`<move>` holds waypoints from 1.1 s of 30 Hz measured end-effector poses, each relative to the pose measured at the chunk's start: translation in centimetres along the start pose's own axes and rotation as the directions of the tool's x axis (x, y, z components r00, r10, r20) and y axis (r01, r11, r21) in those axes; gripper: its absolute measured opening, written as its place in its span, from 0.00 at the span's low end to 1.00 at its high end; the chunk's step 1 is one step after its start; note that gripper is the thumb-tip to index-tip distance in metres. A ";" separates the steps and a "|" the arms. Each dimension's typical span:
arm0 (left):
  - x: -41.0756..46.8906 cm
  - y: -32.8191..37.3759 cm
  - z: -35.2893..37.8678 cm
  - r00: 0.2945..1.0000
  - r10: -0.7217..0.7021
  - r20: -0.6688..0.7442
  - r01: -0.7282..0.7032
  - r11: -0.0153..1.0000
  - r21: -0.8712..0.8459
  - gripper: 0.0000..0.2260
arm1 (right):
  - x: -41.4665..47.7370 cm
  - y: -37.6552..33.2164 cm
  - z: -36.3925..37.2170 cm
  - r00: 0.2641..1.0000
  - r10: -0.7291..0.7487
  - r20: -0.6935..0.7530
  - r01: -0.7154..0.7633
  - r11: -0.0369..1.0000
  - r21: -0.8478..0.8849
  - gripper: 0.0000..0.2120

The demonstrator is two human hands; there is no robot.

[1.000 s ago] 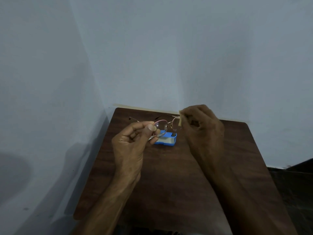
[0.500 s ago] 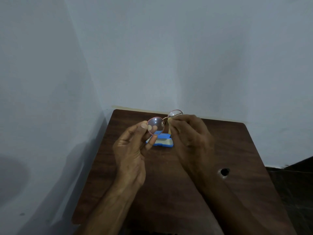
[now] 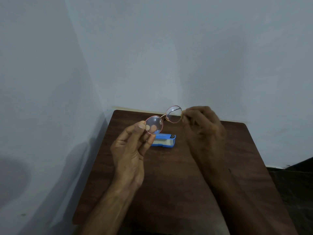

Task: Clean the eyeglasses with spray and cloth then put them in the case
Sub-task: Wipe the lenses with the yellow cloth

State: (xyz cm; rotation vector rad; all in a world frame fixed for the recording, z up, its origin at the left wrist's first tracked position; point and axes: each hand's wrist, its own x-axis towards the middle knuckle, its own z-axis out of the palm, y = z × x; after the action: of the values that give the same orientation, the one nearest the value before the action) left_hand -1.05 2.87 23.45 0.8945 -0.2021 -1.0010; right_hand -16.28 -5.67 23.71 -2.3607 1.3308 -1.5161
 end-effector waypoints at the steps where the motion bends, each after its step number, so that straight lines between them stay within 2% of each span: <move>1: 0.0 0.0 0.0 1.000 0.013 0.004 -0.013 1.000 0.004 0.06 | 0.3 -0.1 0.0 1.000 0.002 -0.016 -0.002 1.000 0.009 0.03; 6: 0.1 0.3 0.2 0.995 0.098 0.025 -0.099 0.994 0.049 0.07 | -0.5 -1.7 0.1 0.993 -0.117 0.034 0.117 0.993 -0.022 0.04; 10: 0.0 0.0 0.1 0.989 0.132 0.058 -0.138 0.985 0.103 0.09 | 0.9 -0.7 -0.2 0.998 -0.045 -0.053 0.044 0.999 -0.024 0.03; 15: -0.2 -0.2 0.5 0.981 0.179 0.079 -0.189 0.972 0.142 0.10 | 0.0 -2.1 0.1 0.989 -0.130 0.065 0.129 0.992 0.019 0.04; 19: -0.2 -0.4 0.6 0.973 0.205 0.103 -0.221 0.957 0.187 0.12 | 0.9 -0.6 -0.3 0.999 -0.032 -0.013 0.032 0.999 0.016 0.03; 21: -0.3 -0.5 0.8 0.975 0.199 0.097 -0.214 0.959 0.183 0.12 | 1.4 -0.5 -0.1 0.999 -0.033 -0.008 0.033 0.999 0.020 0.04; 25: 0.1 -0.6 0.9 0.980 0.187 0.065 -0.195 0.968 0.158 0.09 | -0.3 -1.5 0.0 0.984 -0.139 0.113 0.134 0.990 0.049 0.05; 30: 0.1 -0.7 1.2 0.984 0.166 0.069 -0.174 0.977 0.123 0.09 | 1.2 0.5 -0.1 0.999 -0.033 0.003 0.033 0.999 -0.010 0.03; 33: 0.4 -0.9 1.3 0.990 0.139 0.033 -0.142 0.985 0.102 0.08 | 0.9 -0.3 0.1 0.992 -0.110 0.069 0.108 0.994 0.033 0.03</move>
State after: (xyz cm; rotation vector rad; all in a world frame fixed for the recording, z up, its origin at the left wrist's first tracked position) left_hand -2.06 1.60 23.49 0.9492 -0.3376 -0.8769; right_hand -15.86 -6.11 24.41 -2.4816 1.1751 -1.4517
